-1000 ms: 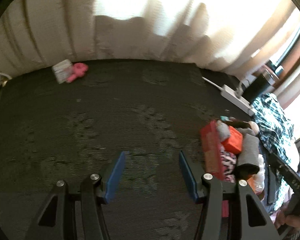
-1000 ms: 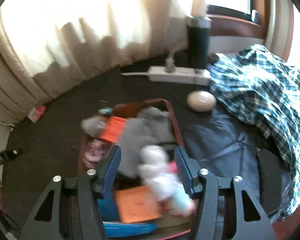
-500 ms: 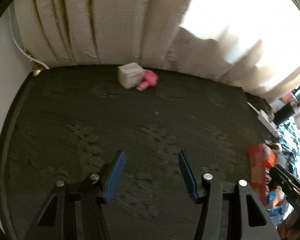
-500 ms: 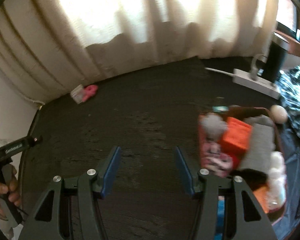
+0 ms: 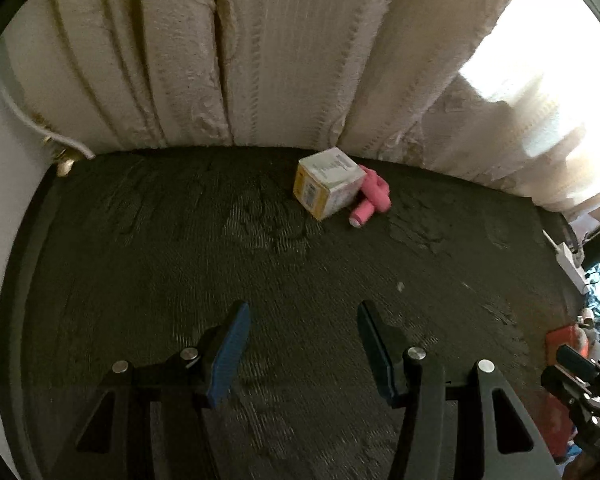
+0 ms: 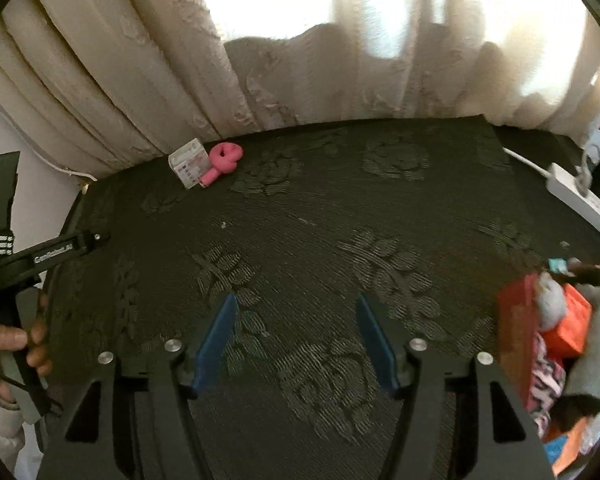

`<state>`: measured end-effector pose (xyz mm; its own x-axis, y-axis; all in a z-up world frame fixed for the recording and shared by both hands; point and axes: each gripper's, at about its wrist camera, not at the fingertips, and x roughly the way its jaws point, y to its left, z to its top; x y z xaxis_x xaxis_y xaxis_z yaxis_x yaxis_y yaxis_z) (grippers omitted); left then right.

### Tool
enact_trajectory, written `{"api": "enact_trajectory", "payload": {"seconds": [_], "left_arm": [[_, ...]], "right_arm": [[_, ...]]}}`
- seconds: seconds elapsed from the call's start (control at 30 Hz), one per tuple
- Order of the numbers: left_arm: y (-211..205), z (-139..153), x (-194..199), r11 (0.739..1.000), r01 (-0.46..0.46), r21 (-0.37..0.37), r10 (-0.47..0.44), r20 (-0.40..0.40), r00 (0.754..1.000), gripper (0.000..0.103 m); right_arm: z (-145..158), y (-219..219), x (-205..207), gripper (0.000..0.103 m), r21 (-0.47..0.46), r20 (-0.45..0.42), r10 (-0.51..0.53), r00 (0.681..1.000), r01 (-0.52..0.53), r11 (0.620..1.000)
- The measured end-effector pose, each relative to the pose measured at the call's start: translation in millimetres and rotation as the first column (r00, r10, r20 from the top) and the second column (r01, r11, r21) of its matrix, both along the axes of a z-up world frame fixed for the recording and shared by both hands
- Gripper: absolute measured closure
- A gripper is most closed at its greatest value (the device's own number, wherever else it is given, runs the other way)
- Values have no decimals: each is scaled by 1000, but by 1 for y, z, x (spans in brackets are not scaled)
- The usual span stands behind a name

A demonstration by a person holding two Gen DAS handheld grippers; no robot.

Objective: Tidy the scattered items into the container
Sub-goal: 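Withdraw both grippers from the box toward the white box and pink tube, then grasp the white medicine box with the left gripper while the right gripper grasps the pink foam tube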

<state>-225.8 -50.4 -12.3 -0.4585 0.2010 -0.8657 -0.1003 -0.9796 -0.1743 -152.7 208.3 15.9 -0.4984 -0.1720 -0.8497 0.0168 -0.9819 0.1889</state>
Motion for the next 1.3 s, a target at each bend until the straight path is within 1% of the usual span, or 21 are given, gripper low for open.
{"api": "enact_trajectory", "payload": {"seconds": [0.27, 0.4, 0.5, 0.57, 0.7, 0.87, 0.93, 1.13, 1.17, 1.2, 1.3], "left_arm": [[0, -19, -60, 993, 107, -51, -110, -68, 992, 46], [4, -33, -87, 984, 164, -71, -169, -79, 982, 46], [7, -41, -100, 976, 209, -62, -214, -83, 973, 46], [10, -46, -106, 965, 259, -42, -262, -90, 961, 46], [18, -52, -111, 926, 377, -28, -378, -102, 920, 46], [27, -55, -121, 878, 478, -3, -474, -134, 870, 46], [30, -57, -126, 865, 503, -9, -498, -143, 855, 46], [35, -66, -141, 825, 565, 17, -557, -144, 818, 46], [36, -67, -142, 823, 568, 12, -560, -150, 815, 46], [35, -69, -142, 827, 562, 12, -554, -151, 819, 46], [35, -71, -140, 840, 540, 47, -529, -150, 836, 46]], "right_arm": [[-21, -24, -44, 36, -7, 24, 46, 999, -46, 999], [-30, -38, -69, 36, -13, 24, 65, 998, -65, 998], [-36, -44, -85, 36, -16, 23, 64, 998, -64, 998], [-41, -47, -95, 36, -23, 25, 60, 998, -60, 998], [-49, -53, -114, 36, -33, 24, 65, 998, -64, 997], [-58, -62, -135, 36, -37, 16, 85, 996, -85, 996], [-60, -66, -144, 36, -41, 11, 95, 995, -95, 995], [-65, -72, -164, 36, -40, -6, 112, 994, -112, 993], [-67, -71, -167, 36, -41, -7, 110, 994, -110, 993], [-68, -71, -168, 36, -44, -6, 105, 994, -106, 993], [-72, -68, -171, 36, -46, -8, 90, 996, -91, 995]]}}
